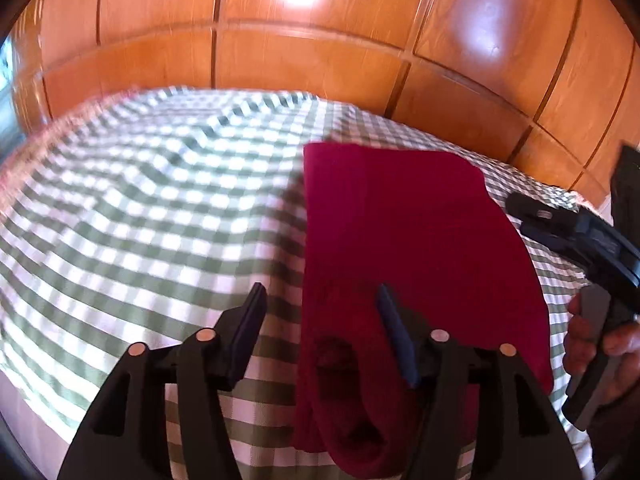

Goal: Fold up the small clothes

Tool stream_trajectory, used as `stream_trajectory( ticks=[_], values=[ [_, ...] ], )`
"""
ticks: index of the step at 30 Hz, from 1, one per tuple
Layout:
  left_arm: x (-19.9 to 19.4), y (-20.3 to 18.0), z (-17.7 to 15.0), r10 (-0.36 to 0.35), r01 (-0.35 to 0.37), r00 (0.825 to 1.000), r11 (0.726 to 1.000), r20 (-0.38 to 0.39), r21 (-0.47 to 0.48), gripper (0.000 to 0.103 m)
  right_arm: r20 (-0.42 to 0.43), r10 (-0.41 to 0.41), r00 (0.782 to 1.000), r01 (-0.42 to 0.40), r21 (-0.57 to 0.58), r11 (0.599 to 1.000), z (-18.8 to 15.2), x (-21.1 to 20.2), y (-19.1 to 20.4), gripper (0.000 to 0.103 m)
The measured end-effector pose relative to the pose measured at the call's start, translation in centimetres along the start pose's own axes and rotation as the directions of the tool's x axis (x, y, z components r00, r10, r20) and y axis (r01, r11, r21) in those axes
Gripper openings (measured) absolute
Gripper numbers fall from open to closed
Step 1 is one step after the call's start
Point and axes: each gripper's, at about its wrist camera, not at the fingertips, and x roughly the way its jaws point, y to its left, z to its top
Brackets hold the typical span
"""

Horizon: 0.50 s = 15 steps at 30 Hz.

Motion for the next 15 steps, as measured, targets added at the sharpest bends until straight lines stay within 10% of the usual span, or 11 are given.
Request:
stream_trajectory(
  ticks=[15],
  values=[
    [3.7,3.6,-0.2,-0.326,0.321,0.944,0.943,-0.042,-0.092,0.043,-0.17,0.343,0.924,-0.312,0.184,0.932,-4.2,3.2,-2.3,0.09]
  ],
)
